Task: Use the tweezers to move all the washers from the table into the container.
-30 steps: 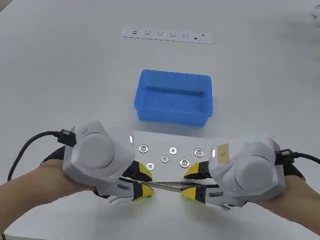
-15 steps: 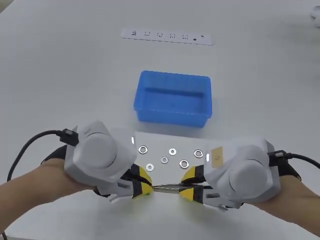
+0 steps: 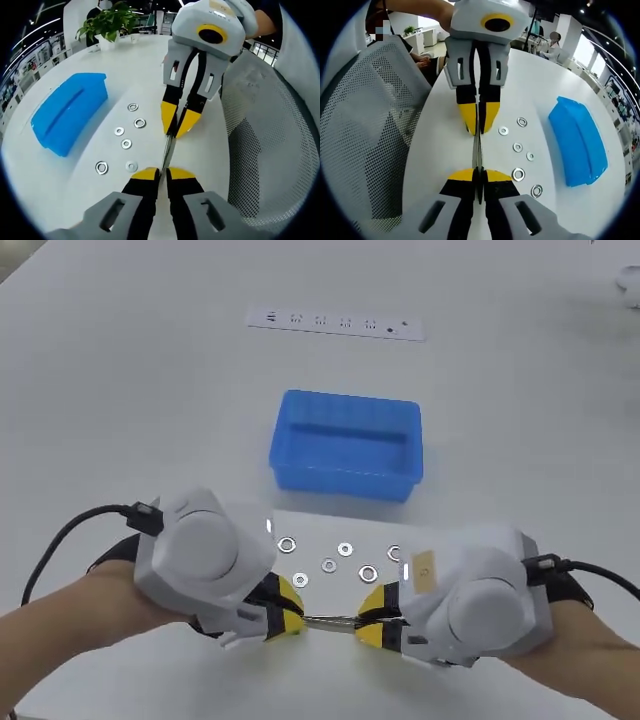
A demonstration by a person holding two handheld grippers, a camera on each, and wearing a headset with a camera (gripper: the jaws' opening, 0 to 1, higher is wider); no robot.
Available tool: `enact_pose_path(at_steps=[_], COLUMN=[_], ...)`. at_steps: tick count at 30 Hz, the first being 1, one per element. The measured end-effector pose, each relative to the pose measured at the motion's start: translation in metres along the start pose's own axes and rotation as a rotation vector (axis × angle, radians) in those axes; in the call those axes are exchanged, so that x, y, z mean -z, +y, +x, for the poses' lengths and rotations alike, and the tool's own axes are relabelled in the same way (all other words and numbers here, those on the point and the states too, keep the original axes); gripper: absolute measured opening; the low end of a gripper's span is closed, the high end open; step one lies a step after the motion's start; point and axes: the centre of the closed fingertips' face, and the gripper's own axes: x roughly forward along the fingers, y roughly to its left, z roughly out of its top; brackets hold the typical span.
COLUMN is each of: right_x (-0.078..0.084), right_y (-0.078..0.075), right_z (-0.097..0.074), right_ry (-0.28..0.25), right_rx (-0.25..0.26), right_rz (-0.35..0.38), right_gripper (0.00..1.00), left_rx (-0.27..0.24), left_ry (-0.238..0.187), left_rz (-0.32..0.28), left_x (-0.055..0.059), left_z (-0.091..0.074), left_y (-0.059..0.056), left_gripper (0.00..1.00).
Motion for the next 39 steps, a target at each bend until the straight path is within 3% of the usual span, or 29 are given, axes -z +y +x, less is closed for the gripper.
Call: enact_pose_path(at_steps=[4,9,21,26,33,39], right_x=[-0.005,-0.01,-0.014,-0.014,-0.016,-0.021], right_y=[-0.003,-0.005,-0.001,0.0,0.002,0.003], right_z=[-0.005,-0.009,-0.01,-0.011,-0.014,-0.016], right_ry=[-0.035,-0.064,-0.092,-0.102,-0.124,-0.173], right_rx=[0.015,0.022,0.02,0.025,0.034,0.049], right_rz=[0.017,0.023,0.026,0.022,0.01,0.021], right_gripper=[0.06,0.06,0.06,0.06,0.07,0.07], left_rx=[-0.013,-0.042,-0.003,0.011,0.034,0.039], left_ry=[0.011,0.028,0.064,0.031,-0.014,-0.06], left_rz=[0.03,0.04,0.108,0.067,0.082,0.078], left_x=[0.001,0.003,0.004,-0.001,-0.017,-0.03], left_z=[-0.001,-0.002,-0.004,-0.015,-0.033,-0.046], left_y=[0.002,0.01,0.004,0.002,-0.009,-0.012], left_gripper=[0.15,0.08,0.07,0.07,0.06,0.06])
